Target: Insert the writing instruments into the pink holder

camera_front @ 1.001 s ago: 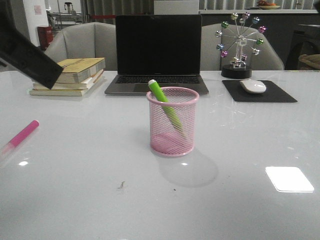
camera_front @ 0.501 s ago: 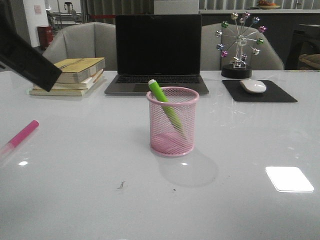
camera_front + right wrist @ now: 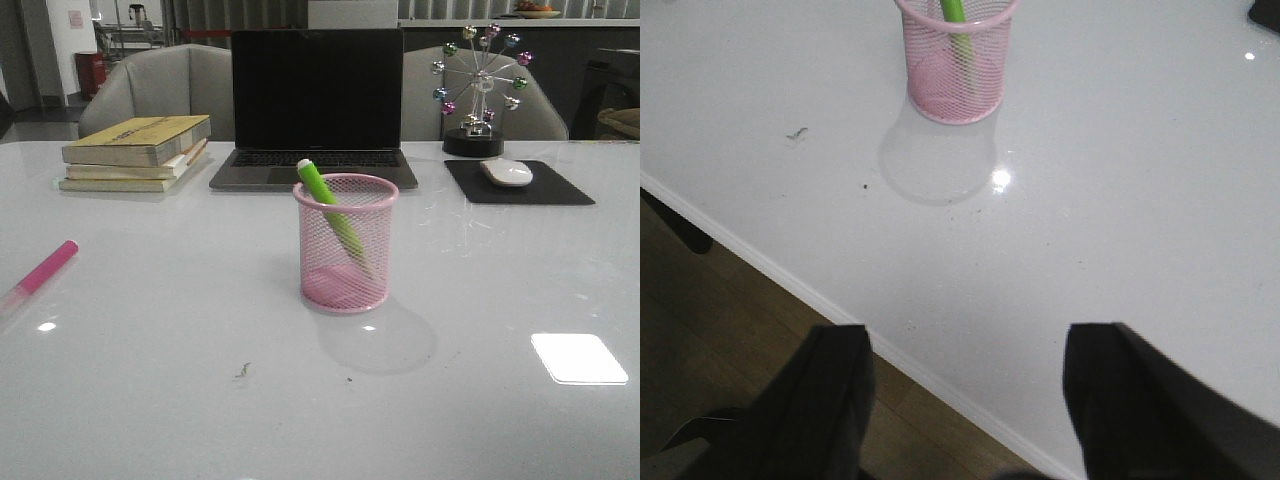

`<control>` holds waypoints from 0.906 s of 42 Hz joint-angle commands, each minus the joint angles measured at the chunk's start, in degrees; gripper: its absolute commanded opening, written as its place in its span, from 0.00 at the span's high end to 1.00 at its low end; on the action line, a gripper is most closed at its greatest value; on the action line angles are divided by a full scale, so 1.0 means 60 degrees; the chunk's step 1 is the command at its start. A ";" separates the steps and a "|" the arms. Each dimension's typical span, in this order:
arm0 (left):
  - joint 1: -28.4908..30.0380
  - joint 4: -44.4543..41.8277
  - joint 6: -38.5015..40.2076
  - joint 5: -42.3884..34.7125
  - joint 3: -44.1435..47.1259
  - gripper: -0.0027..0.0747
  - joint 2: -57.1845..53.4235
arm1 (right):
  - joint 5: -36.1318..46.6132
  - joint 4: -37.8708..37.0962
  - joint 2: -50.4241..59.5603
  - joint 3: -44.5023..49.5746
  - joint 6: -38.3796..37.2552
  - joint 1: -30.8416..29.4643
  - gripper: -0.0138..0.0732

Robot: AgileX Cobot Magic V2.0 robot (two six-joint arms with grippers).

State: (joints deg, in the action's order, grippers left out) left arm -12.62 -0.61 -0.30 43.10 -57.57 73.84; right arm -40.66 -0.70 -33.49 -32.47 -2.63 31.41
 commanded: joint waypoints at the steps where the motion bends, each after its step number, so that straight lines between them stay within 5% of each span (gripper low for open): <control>1: 0.0524 0.0001 0.0050 -0.0397 -0.0811 0.14 0.0689 | 0.0595 -0.0150 -0.0001 -0.0260 0.0033 -0.0003 0.24; 21: 0.1027 0.0040 0.0050 -0.0416 -0.3694 0.14 0.5246 | 0.0595 -0.0150 -0.0001 -0.0260 0.0033 -0.0003 0.24; 38: 0.1027 0.0040 0.0050 -0.0407 -0.4694 0.14 0.6959 | 0.0587 -0.0150 -0.0001 -0.0260 0.0033 -0.0003 0.24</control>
State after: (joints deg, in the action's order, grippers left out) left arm -6.57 -0.61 -0.30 42.60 -83.71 118.02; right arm -40.75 -0.70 -33.49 -32.47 -2.69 31.41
